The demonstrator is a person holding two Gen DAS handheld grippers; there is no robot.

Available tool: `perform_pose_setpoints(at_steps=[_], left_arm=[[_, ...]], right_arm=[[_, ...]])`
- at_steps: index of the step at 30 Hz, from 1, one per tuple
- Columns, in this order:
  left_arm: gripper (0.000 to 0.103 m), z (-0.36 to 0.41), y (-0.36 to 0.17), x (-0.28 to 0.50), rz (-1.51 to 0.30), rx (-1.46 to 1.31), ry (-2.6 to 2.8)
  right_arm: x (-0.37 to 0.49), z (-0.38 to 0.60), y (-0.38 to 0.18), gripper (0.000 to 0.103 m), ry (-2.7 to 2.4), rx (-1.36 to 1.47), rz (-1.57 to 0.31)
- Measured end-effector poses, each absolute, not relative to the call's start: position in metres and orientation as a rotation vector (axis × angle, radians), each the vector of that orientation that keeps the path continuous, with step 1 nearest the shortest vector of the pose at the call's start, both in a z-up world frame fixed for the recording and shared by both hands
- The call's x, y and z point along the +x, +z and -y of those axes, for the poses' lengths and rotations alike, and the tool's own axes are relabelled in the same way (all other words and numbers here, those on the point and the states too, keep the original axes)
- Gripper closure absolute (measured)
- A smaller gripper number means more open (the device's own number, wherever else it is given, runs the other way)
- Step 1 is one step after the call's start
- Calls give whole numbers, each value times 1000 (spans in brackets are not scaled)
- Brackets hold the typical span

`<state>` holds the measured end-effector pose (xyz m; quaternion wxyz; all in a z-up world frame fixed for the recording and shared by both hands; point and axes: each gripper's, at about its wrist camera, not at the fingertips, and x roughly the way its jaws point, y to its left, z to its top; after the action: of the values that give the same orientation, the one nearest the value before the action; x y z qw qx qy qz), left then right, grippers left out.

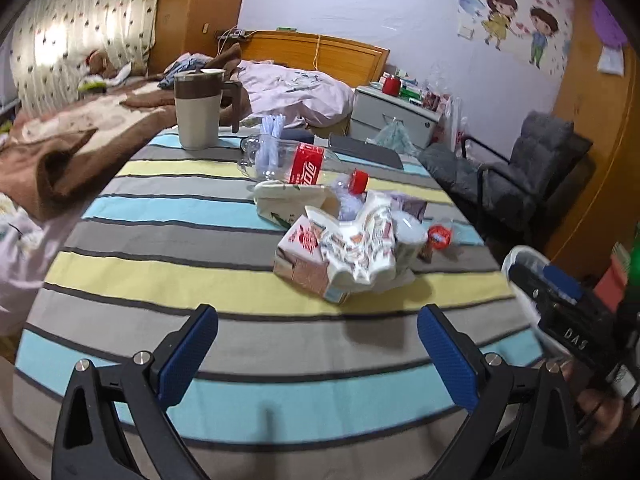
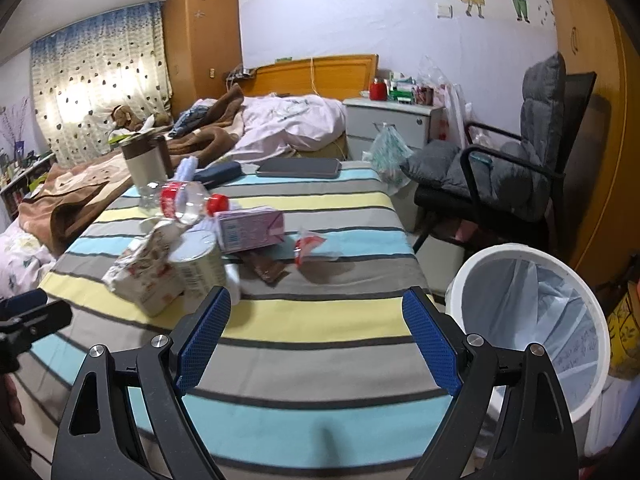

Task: Collect trash
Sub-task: 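Grasp the patterned paper cup with the left gripper while the right gripper grasps the clear red-filled plastic cup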

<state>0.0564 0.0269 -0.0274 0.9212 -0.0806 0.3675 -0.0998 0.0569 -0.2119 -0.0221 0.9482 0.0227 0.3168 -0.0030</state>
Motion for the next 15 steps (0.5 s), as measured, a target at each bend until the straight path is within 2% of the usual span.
perform_pose_setpoints(at_steps=[9,12,15], left_arm=[[2,-14,-25,82,-772,-138,-253],[3,-9,-24,94,-782,-137,-274],[9,-5,-27,106,-815,-147,-297]], right_arm=[[94,221,-33,22,29,102,-698],[107,222,-37,28,39,107,-722],[117,223,-42,34,56,135,-759]])
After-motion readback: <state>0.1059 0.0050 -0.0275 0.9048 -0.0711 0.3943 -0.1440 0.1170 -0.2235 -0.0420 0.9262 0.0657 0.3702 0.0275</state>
